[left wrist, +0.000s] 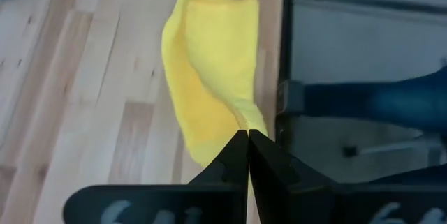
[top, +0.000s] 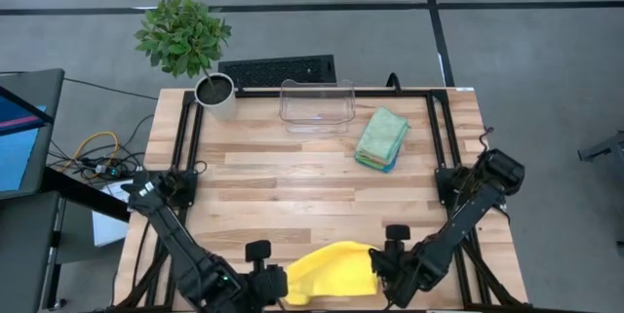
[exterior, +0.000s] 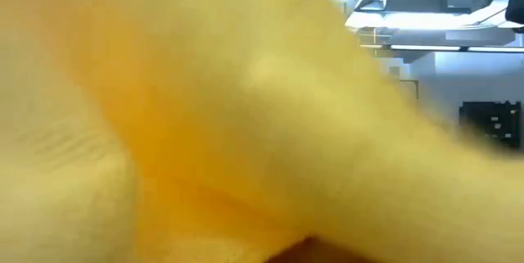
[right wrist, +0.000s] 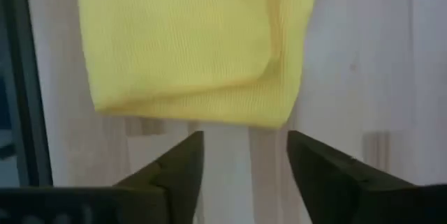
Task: Fold microfiber towels
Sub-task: Fold the yellow microfiber towel
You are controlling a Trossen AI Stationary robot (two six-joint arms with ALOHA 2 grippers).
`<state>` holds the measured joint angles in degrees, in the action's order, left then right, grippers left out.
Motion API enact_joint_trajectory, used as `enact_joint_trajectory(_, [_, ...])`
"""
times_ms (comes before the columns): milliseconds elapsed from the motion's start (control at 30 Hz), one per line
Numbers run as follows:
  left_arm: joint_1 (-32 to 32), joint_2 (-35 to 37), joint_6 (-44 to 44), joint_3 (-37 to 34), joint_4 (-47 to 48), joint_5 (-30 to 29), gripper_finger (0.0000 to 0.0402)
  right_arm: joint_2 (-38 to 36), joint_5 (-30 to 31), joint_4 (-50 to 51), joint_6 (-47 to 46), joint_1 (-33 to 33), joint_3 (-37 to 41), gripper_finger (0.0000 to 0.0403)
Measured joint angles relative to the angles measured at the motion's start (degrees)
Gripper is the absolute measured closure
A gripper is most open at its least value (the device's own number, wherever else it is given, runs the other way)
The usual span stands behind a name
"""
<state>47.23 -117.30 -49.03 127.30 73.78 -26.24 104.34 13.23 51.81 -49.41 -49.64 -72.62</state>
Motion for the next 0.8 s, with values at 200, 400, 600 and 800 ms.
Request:
enact_joint_trajectory(200, [-0.6, 0.0, -0.1, -4.0, 0.3, 0.2, 0.0401, -0.6, 3.2, -1.0, 2.5, 1.0, 0.0, 0.0154])
enact_joint_trajectory(400, [-0.7, 0.0, -0.1, -4.8, 0.2, -0.1, 0.0401, 1.9, 3.5, -5.0, 8.1, 4.9, 0.0, 0.0154])
enact_joint_trajectory(600, [-0.6, 0.0, -0.1, -4.8, 0.2, -0.2, 0.0401, 4.6, 2.6, -7.2, 10.9, 8.0, 0.0, 0.0159])
enact_joint_trajectory(800, [-0.4, 0.0, 0.6, -4.8, 0.3, -0.7, 0.0401, 4.9, 1.9, -7.7, 10.9, 8.0, 0.0, 0.0238])
